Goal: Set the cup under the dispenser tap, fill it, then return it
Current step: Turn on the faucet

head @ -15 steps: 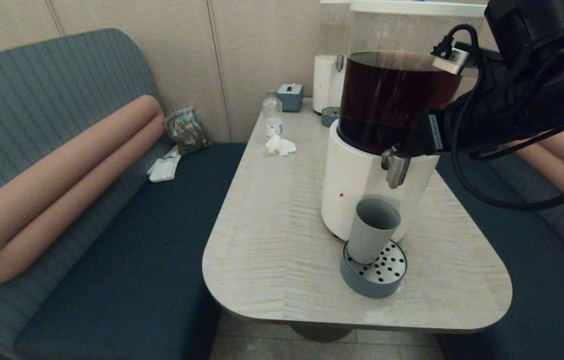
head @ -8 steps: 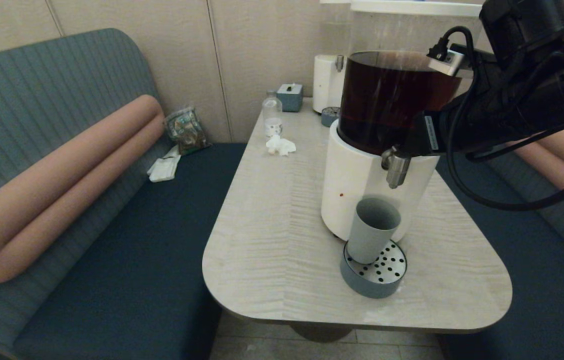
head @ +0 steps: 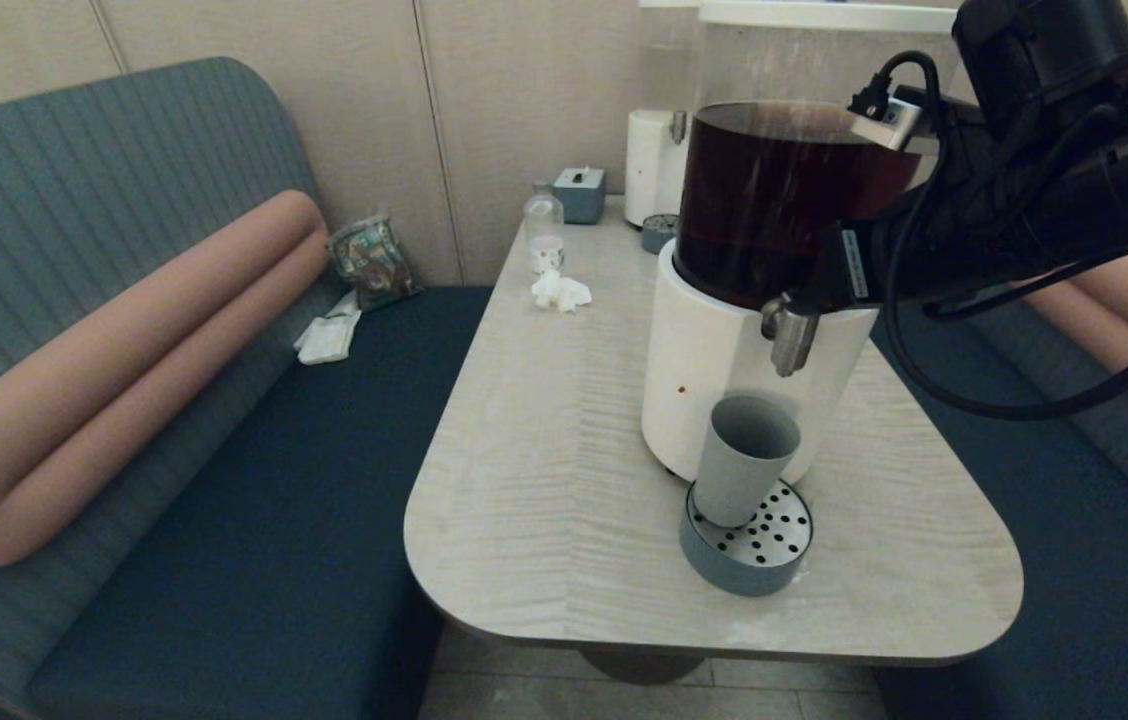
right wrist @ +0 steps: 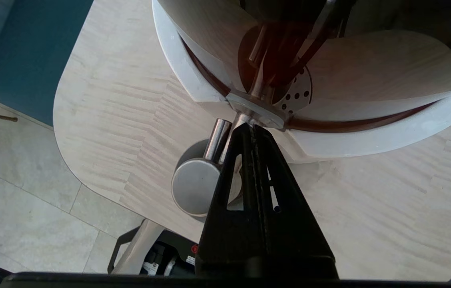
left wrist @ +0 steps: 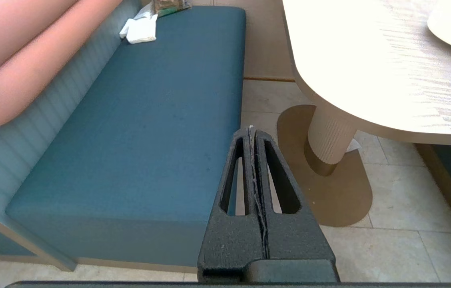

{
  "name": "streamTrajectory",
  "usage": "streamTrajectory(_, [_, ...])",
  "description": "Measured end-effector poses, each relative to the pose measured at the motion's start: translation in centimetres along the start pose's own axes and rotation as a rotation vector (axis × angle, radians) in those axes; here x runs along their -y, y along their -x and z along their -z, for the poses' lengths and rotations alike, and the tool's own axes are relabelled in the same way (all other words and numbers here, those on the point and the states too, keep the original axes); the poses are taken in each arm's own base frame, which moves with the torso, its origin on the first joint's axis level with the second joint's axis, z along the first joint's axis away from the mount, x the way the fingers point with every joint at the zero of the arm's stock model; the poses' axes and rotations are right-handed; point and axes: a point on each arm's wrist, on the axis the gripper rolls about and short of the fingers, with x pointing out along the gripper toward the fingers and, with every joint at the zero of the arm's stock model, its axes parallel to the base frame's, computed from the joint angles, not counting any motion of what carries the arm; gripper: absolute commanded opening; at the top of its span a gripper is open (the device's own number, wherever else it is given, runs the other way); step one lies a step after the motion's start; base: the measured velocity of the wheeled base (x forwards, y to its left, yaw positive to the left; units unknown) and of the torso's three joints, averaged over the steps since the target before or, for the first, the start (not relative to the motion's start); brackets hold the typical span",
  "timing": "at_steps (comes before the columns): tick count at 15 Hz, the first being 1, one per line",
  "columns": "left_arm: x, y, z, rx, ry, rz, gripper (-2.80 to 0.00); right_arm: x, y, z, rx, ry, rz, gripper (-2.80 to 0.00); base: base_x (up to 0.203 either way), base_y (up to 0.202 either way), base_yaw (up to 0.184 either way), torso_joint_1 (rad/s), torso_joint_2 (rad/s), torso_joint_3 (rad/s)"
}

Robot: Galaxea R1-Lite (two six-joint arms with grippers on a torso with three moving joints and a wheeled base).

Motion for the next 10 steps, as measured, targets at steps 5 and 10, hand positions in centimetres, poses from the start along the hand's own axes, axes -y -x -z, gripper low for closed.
streamTrajectory(5, [0.00, 0.00, 0.00, 0.000, 0.000, 0.000, -2.80, -0.23, -0.22, -0.01, 0.003, 0.004, -0.007, -2.80, 0.000, 0.000, 0.000, 0.000, 0.00, 0.000])
streamTrajectory(10, [0.00, 0.00, 0.00, 0.000, 0.000, 0.000, -2.80, -0.50, -0.34, 0.05, 0.000, 0.009, -0.017, -2.80, 0.000, 0.000, 0.000, 0.000, 0.00, 0.000])
